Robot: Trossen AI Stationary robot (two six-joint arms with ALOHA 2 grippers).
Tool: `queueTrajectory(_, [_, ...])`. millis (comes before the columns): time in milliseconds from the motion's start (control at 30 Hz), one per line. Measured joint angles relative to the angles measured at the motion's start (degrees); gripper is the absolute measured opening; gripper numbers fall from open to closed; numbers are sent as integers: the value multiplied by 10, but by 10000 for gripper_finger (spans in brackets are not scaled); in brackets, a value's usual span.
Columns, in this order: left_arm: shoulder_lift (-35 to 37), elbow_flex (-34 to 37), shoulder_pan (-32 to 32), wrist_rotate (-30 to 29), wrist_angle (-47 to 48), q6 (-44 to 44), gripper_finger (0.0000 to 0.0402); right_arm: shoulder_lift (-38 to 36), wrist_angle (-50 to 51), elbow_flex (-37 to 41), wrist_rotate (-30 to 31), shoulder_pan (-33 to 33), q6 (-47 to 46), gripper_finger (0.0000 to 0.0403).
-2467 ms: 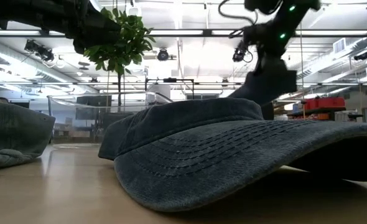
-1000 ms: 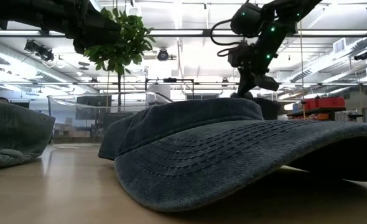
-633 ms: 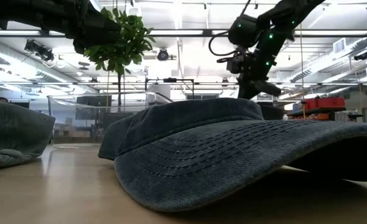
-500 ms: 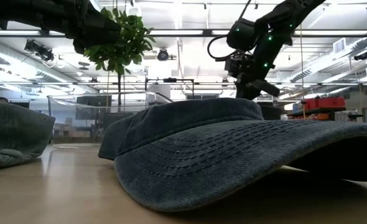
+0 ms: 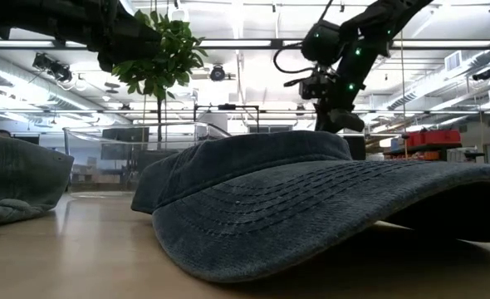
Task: Pick & Place hat
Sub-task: Put the blue cap into the yellow bin
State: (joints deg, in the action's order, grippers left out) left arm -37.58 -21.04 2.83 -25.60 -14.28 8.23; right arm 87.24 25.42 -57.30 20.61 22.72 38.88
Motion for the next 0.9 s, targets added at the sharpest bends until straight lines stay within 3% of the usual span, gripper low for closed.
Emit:
queueTrajectory(333, [0, 0, 0, 0, 0, 0, 197, -15, 39, -1, -41, -158, -149, 94])
queueTrajectory(500, [0, 0, 0, 0, 0, 0, 197, -16, 35, -20, -143, -244, -262, 94])
queueTrajectory(733, [0, 0, 0, 0, 0, -14, 197, -12, -52, -22, -345, -331, -286, 94])
queueTrajectory(900, [0, 0, 0, 0, 0, -14, 197, 12, -105, -22, -362, -375, -346, 102])
